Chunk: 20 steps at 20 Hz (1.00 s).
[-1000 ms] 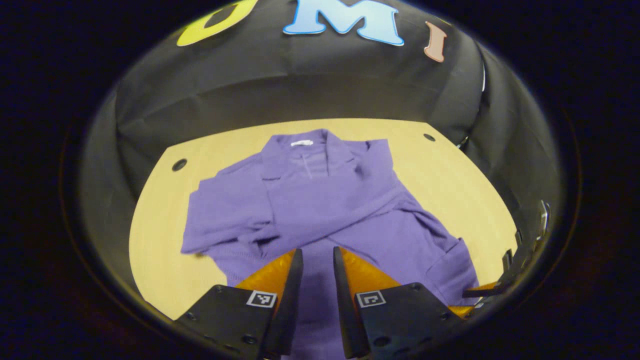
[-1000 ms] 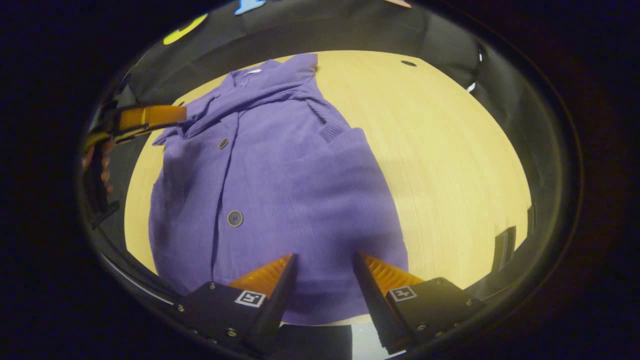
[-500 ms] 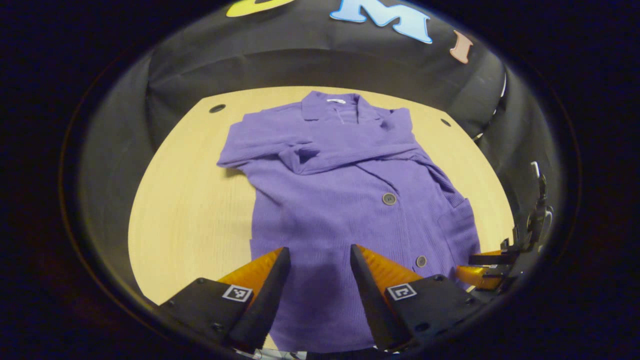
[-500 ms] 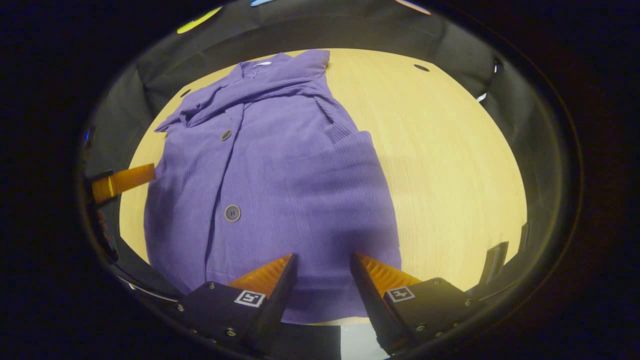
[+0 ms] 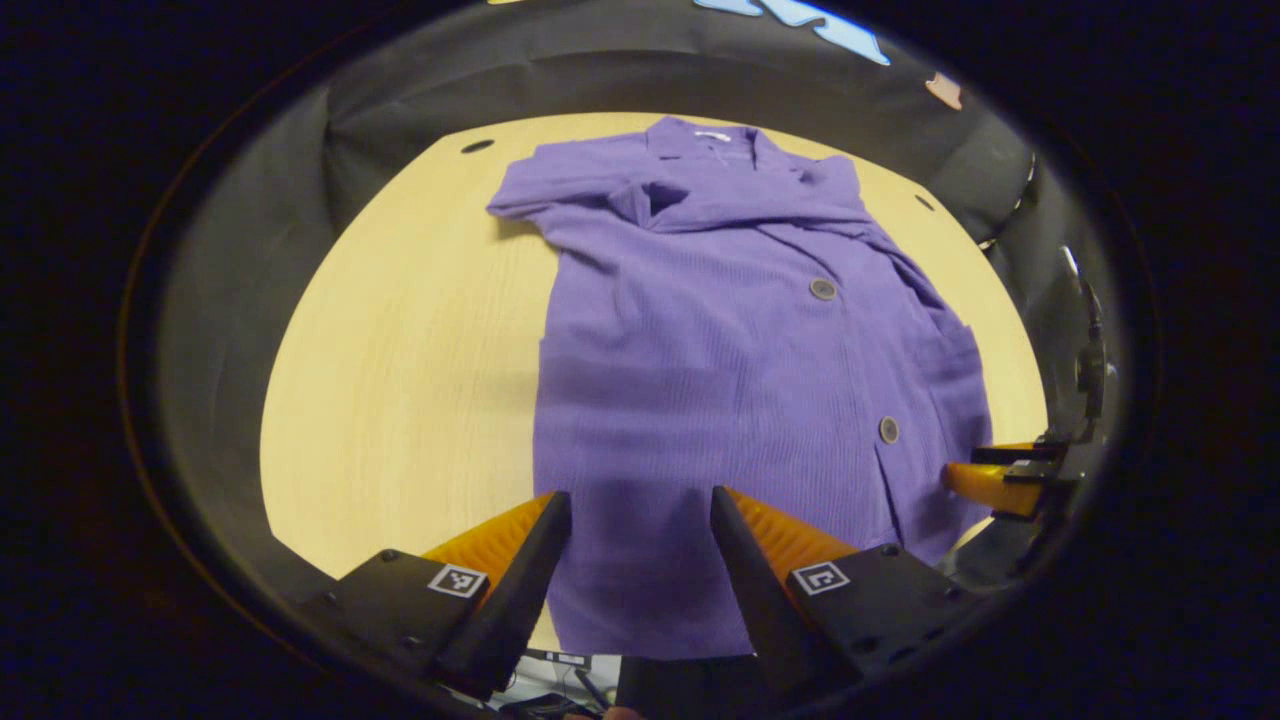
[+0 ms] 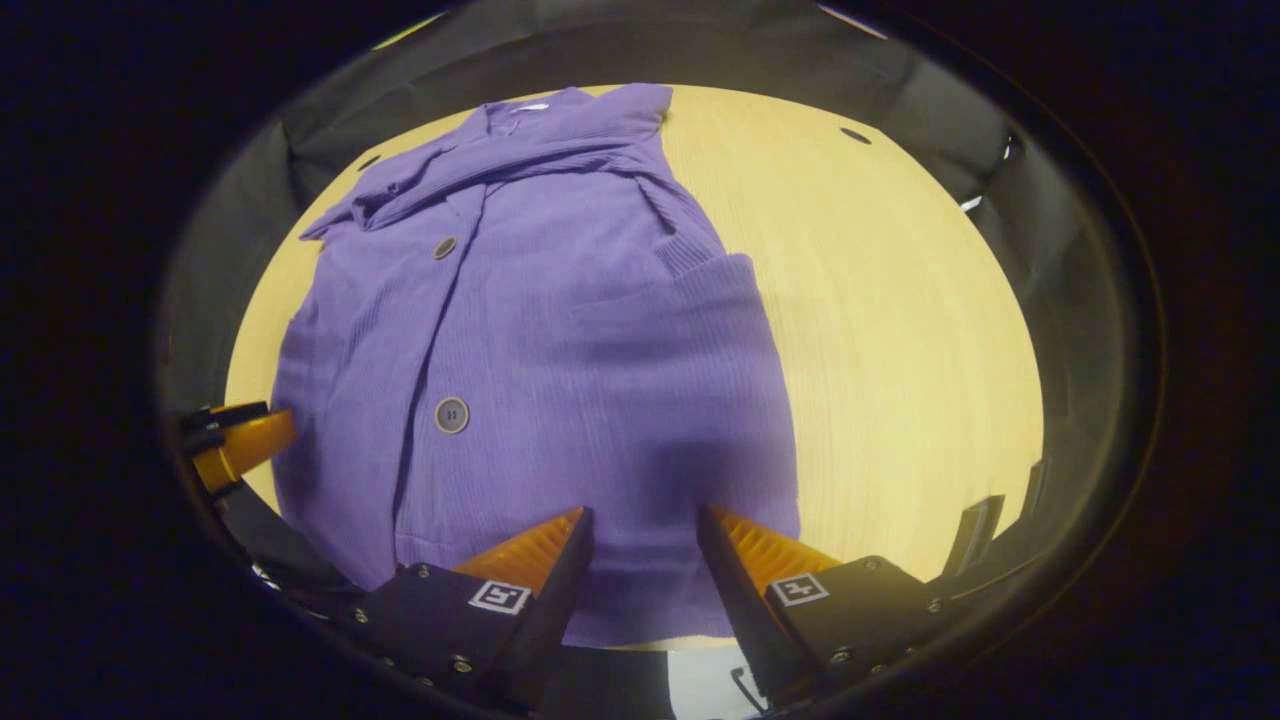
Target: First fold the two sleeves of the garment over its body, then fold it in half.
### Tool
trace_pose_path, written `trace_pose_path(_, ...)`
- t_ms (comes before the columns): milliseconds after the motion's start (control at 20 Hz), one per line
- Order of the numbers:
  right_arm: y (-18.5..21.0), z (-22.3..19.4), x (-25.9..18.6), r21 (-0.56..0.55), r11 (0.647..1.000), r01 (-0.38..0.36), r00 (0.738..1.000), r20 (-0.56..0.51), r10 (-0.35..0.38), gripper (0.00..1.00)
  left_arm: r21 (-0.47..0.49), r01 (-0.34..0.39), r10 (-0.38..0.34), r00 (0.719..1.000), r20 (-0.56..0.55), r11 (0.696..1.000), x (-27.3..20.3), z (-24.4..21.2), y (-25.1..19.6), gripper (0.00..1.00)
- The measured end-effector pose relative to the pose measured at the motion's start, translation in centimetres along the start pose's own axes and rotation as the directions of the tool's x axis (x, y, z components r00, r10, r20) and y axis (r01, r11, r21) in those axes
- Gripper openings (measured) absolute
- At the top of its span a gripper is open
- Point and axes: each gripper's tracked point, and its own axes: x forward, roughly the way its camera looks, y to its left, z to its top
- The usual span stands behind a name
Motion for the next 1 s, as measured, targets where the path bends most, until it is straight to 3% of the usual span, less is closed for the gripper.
trace_pose_path(400,0.1,-0.5,0.2,0.01,1.0,-0.001,0.999,-0.049,0.001,0.74,0.099,-0.069,0.075,0.996,-0.054,0.993,1.2,-1.2,-0.1,0.94)
trace_pose_path(450,0.1,-0.6,0.2,0.012,1.0,-0.001,0.998,-0.055,0.002,0.67,0.086,-0.072,0.077,0.996,-0.053,0.994,1.3,-1.1,-0.1,0.96)
trace_pose_path(500,0.1,-0.5,0.2,0.011,1.0,0.0,0.998,-0.063,0.001,0.75,0.069,-0.073,0.077,0.996,-0.05,0.995,1.3,-1.1,-0.1,0.96)
trace_pose_path(600,0.3,-0.5,0.3,0.003,1.0,0.004,0.997,-0.073,-0.004,0.75,0.057,-0.074,0.076,0.996,-0.039,0.996,1.3,-1.0,-0.2,0.97)
trace_pose_path(650,0.3,-0.5,0.3,-0.01,1.0,0.005,0.997,-0.076,-0.006,0.75,0.062,-0.075,0.077,0.996,-0.035,0.995,1.4,-1.1,-0.3,0.93)
trace_pose_path(700,0.3,-0.4,0.2,-0.018,1.0,0.007,0.997,-0.077,-0.008,0.67,0.064,-0.076,0.079,0.996,-0.036,0.995,1.5,-0.9,-0.2,0.89)
trace_pose_path(750,0.3,-0.4,0.2,-0.02,1.0,0.009,0.997,-0.077,-0.011,0.75,0.062,-0.072,0.074,0.997,-0.028,0.995,1.5,-0.9,-0.3,0.88)
trace_pose_path(800,0.4,-0.2,-0.1,-0.02,1.0,0.002,0.998,-0.068,-0.003,0.72,0.058,-0.073,0.075,0.997,-0.027,0.996,1.4,-0.8,-0.4,0.89)
trace_pose_path(850,0.8,-0.2,0.6,-0.019,1.0,-0.007,0.999,-0.049,0.006,0.73,0.055,-0.069,0.069,0.998,-0.01,0.996,1.4,-0.5,-0.5,0.84)
trace_pose_path(950,1.5,0.2,0.5,-0.007,1.0,-0.028,0.999,-0.028,0.027,0.31,0.06,-0.067,0.068,0.998,-0.006,0.996,1.5,-0.4,-0.3,0.77)
trace_pose_path(1000,1.4,0.0,0.5,-0.008,1.0,-0.03,0.999,-0.034,0.029,0.11,0.058,-0.07,0.07,0.998,-0.002,0.996,1.4,-0.2,-0.4,0.69)
